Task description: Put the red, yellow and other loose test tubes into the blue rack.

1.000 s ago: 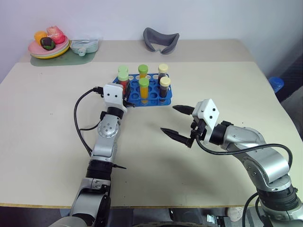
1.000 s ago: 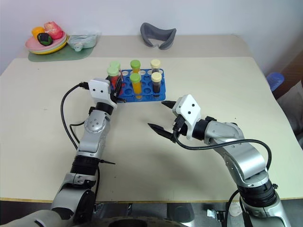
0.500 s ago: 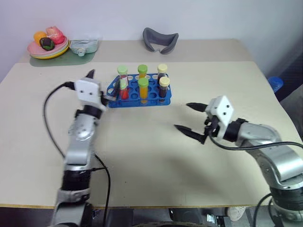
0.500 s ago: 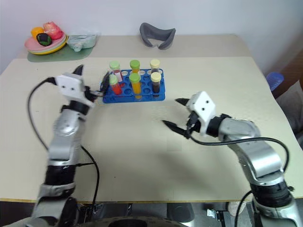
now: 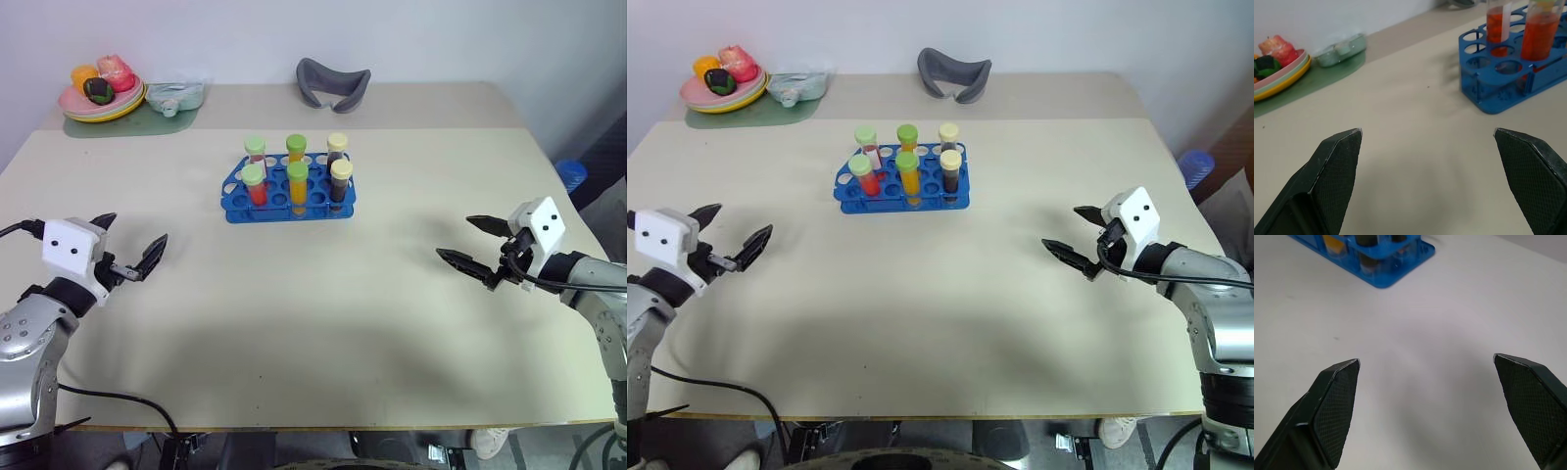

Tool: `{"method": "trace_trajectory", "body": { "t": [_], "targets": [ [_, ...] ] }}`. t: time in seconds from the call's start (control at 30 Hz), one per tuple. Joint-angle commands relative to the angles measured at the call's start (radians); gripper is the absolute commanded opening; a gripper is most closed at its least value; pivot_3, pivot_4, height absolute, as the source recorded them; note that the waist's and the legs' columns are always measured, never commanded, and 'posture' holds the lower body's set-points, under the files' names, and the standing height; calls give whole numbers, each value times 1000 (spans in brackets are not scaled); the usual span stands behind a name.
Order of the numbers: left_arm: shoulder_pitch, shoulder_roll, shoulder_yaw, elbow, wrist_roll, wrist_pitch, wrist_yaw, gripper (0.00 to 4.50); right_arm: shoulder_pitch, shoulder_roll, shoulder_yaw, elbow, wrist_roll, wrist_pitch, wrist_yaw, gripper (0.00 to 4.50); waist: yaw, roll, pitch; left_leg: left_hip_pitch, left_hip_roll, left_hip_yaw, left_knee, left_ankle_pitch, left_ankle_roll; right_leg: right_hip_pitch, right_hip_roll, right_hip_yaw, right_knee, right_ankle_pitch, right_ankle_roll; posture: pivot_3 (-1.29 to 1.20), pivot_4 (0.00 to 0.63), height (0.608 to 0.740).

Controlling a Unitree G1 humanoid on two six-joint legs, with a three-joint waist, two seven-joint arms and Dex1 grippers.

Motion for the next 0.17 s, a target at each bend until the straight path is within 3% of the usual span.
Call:
{"method": "trace_trajectory", "body": {
  "t": [0.03, 0.17],
  "targets": [
    [36, -17, 27, -73, -6, 8, 19, 4413, -12, 7, -1, -1, -8, -39, -3, 4500, 0, 0, 0, 0, 0, 0, 0, 0, 0, 0, 0, 0, 0, 0, 0, 0, 150, 740],
    [95, -55, 18, -134, 5, 21, 46, 4413, -23, 19, 18, 23, -23, -58, -10, 4500, 0, 0, 0, 0, 0, 0, 0, 0, 0, 0, 0, 0, 0, 0, 0, 0, 150, 740]
  ]
}}
